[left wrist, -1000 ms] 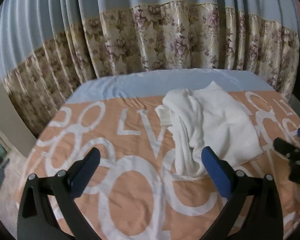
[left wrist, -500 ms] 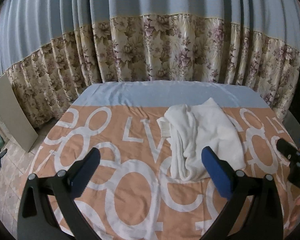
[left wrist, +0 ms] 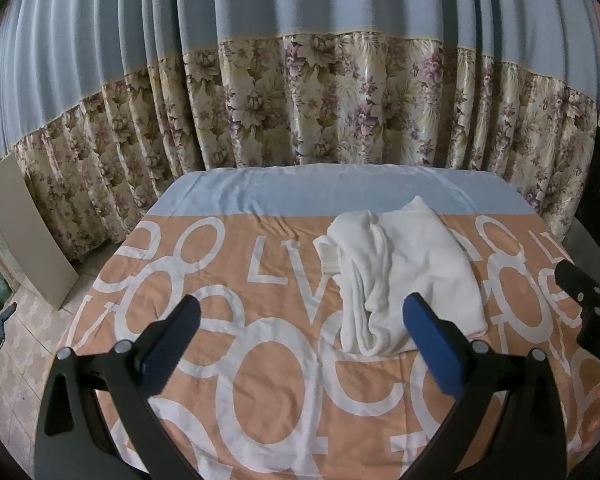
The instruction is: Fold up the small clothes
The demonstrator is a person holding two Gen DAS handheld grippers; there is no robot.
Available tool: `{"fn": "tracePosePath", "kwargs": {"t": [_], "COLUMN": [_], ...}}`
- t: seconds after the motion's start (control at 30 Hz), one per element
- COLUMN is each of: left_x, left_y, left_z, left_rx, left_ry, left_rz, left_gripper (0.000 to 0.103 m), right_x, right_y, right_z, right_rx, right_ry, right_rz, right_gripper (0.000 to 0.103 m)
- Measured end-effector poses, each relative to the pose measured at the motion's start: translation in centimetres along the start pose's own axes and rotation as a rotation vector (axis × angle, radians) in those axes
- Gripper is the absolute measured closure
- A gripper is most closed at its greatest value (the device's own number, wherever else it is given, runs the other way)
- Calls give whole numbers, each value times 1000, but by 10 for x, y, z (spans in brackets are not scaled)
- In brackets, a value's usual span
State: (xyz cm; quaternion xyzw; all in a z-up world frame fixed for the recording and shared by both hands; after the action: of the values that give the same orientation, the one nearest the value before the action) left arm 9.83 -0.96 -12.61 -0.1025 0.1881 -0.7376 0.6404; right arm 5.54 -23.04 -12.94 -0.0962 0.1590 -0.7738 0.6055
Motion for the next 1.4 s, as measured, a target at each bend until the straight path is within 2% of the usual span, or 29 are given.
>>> {"fn": "tracePosePath", "kwargs": {"t": [1.1, 1.4], "left_x": [-9, -8], "left_y": [1, 0], "left_z": [0, 7], "left_rx": [-4, 28], "left_ry": [-14, 2], "left_rz": [-1, 27], "left_gripper": [2, 2], "right_x": [-3, -4], "right_y": [7, 7], "right_z": [-1, -1], "right_rx": [-10, -9], "right_ry": [-12, -13], "right_rz": [21, 23], "right_gripper": [3, 3]}}
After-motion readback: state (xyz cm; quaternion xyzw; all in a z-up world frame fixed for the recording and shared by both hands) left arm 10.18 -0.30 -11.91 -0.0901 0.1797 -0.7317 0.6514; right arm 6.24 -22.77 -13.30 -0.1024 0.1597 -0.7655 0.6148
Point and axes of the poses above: each gripper's, at about its wrist camera, not at the fingertips, and y roughly the way its jaws point, x to its right, z to its top, the point moved 9 cm from there along y, roughly the way its jaws point, and after that the axes turned 14 degrees about x, right-handed, at the moved point
